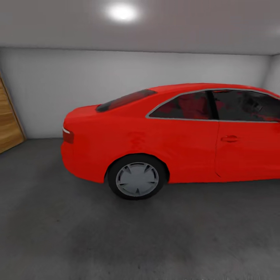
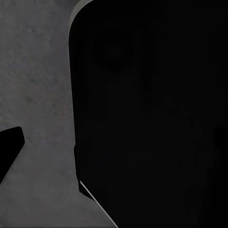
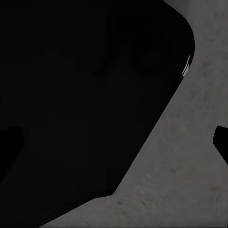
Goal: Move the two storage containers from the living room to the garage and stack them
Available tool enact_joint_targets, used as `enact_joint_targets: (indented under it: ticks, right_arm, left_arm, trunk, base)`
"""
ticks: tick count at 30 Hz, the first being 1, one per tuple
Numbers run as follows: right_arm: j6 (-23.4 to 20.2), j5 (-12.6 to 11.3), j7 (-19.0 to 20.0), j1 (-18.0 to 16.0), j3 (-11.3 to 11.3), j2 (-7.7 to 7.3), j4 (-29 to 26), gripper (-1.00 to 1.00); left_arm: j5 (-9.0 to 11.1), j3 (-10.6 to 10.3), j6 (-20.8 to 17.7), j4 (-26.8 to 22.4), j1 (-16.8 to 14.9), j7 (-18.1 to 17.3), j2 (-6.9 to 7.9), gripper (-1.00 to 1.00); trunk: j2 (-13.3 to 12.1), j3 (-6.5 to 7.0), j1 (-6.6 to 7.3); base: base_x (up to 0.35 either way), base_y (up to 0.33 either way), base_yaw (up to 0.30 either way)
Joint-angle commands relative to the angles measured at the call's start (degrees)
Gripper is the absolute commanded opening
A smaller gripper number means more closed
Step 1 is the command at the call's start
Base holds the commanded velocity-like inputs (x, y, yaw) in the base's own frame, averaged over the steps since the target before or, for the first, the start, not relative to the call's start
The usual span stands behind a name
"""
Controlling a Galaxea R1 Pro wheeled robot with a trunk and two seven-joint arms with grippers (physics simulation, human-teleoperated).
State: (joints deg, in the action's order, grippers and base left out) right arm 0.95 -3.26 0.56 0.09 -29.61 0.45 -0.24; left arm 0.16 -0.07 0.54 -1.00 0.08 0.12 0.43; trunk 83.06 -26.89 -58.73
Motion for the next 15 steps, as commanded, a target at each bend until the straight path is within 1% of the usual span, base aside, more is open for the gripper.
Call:
enact_joint_targets:
  ticks: [1, 15]
  right_arm:
    - [0.1, -0.3, 0.1, 0.0, -0.3, -0.01, 0.0, 1.0]
    - [0.2, -0.2, 0.1, 0.0, -0.3, -0.01, 0.0, 1.0]
  left_arm:
    - [0.0, 0.0, 0.1, 0.0, 0.0, 0.0, 0.01, 1.0]
    - [0.0, 0.0, 0.1, -0.1, 0.0, 0.0, 0.01, 1.0]
  trunk:
    - [0.0, -0.04, 0.0]
    - [0.0, -0.04, 0.0]
  base:
    - [0.0, 0.0, -0.259]
    - [0.0, 0.0, -0.259]
